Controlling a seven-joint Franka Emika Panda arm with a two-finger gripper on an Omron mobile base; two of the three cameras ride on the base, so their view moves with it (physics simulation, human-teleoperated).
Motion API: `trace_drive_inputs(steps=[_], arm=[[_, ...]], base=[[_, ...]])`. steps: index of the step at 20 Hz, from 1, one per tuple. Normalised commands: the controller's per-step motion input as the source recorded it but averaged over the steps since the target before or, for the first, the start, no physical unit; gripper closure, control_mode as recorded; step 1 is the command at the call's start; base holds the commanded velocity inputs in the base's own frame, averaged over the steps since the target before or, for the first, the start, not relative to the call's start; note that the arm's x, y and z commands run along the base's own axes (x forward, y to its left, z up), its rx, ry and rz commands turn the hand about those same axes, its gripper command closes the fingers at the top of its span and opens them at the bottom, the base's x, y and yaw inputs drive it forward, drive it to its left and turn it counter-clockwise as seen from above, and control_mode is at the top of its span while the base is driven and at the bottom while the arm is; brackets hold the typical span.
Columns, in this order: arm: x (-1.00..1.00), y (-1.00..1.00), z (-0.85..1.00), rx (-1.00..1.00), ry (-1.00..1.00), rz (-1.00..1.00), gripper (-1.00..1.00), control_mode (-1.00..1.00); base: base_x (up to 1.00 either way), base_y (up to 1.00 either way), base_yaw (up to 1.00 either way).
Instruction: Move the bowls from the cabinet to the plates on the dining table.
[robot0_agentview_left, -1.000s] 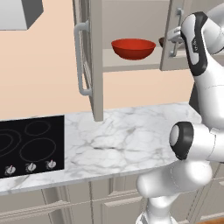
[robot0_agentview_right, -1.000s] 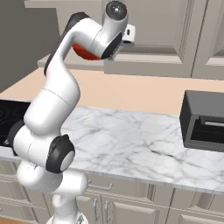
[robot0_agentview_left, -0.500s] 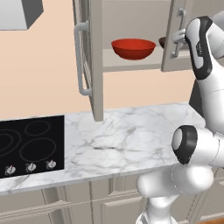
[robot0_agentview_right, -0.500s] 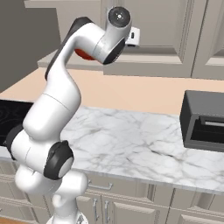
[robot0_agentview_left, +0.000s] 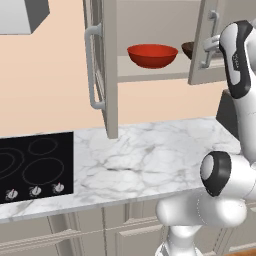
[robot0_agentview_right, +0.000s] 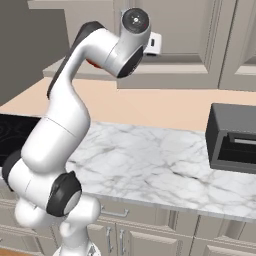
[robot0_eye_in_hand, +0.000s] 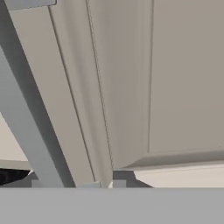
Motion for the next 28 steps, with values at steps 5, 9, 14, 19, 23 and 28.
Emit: trace_drive_inputs(steps=[5,9,14,19,23,28], arm=[[-0.76,-0.52,0.00,0.02,0.00,-0.05,1.00,-1.00],[-0.76,-0.21,0.00,0.03,0.01,-0.02,1.00,-1.00],[-0.80,-0.21,-0.04,0.04,0.03,-0.03,1.00,-1.00],[-0.61,-0.44,-0.09,0.02,0.02,-0.01,1.00,-1.00],[-0.45,0.31,0.00,0.00,0.00,0.00,1.00,-1.00],[-0.03,0.83,0.00,-0.14,0.01,0.00,1.00,-1.00]], base=[[0.00,0.00,0.00],[0.00,0.00,0.00],[0.00,0.00,0.00],[0.00,0.00,0.00],[0.00,0.00,0.00],[0.00,0.00,0.00]])
